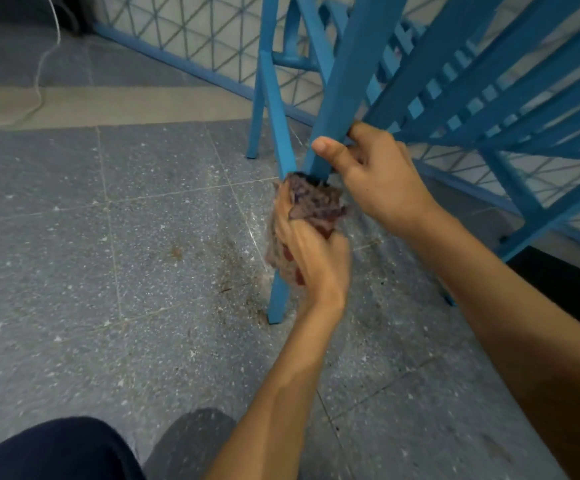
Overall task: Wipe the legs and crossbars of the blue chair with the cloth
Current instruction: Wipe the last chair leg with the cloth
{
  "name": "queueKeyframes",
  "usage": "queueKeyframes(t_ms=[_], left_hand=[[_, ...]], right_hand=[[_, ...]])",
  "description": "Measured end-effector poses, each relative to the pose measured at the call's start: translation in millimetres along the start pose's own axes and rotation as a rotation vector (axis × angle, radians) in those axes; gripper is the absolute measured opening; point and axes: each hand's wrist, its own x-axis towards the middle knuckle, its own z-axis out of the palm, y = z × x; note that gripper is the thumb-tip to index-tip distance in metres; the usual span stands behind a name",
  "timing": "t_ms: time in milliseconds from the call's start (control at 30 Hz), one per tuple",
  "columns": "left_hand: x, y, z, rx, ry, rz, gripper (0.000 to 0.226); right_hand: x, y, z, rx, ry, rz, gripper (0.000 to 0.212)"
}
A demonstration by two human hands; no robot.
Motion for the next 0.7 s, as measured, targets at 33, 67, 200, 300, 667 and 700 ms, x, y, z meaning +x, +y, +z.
queueKeyframes(t_ms=[33, 67, 200, 300, 667, 700], left_hand=[[8, 18, 2, -0.028, 0.005, 0.064, 0.064], [17, 32, 4, -0.068, -0.003, 0.141, 0.060], [43, 15, 2, -0.028, -0.121, 0.312, 0.066], [41, -22, -14, -0.025, -0.236, 0.269, 0.070], [9, -6, -22, -0.090, -0.255, 0.104, 0.076], [10, 5, -22, -0.090, -0.239, 0.108, 0.072]], right_hand=[[1, 1, 0, -0.002, 0.006, -0.005, 0.022], [3, 1, -1, -0.009, 0.007, -0.004, 0.022], [11, -1, 2, 0.119, -0.093, 0.042, 0.034], [2, 9, -10, 0.136, -0.277, 0.054, 0.048], [-59, 50, -65, 0.211, -0.450, 0.264, 0.023], [-61, 51, -62, 0.242, -0.430, 0.286, 0.022]])
